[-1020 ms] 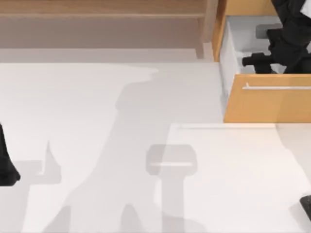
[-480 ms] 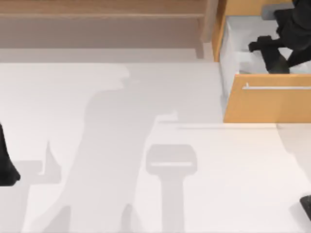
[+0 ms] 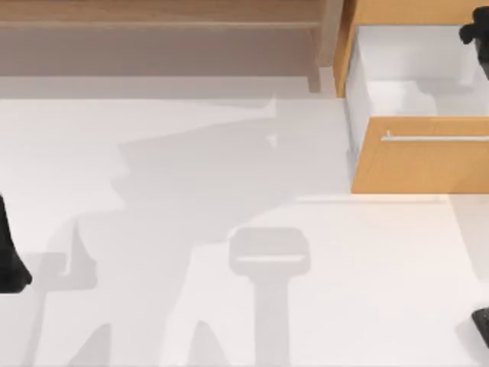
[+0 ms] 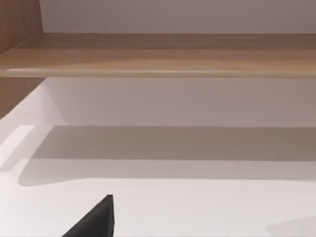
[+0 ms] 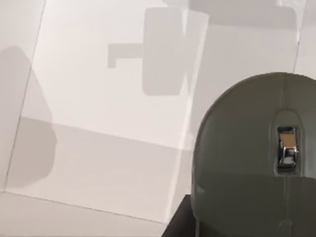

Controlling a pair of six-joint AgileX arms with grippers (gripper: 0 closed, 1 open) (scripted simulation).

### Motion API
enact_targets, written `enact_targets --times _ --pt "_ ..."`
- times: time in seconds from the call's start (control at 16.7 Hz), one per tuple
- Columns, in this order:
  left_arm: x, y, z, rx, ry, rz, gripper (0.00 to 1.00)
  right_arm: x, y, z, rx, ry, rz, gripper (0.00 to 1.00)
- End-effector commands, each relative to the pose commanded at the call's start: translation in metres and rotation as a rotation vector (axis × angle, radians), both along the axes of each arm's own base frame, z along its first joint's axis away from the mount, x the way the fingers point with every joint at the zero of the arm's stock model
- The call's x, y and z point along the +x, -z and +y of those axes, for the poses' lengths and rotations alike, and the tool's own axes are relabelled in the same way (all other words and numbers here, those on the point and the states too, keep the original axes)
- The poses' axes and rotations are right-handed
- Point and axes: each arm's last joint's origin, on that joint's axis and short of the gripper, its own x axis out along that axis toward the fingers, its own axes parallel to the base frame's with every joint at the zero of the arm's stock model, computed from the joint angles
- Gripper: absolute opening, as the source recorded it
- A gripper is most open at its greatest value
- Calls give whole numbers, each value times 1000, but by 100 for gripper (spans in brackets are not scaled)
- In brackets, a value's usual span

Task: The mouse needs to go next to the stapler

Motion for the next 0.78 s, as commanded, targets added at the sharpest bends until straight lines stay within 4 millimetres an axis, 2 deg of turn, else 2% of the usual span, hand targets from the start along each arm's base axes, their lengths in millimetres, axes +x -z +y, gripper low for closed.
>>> enact_targets --times 0.18,0.36,0.54,0.78 --pt "0 0 0 0 0 0 100 -34 -11 -20 -9 5 -32 0" --pt "0 0 0 0 0 0 100 -70 -5 -38 -18 20 -21 0" --pt "0 0 0 0 0 0 100 -106 15 -54 -24 45 23 0" --pt "0 0 0 0 0 0 100 -153 53 -69 -21 90 118 0"
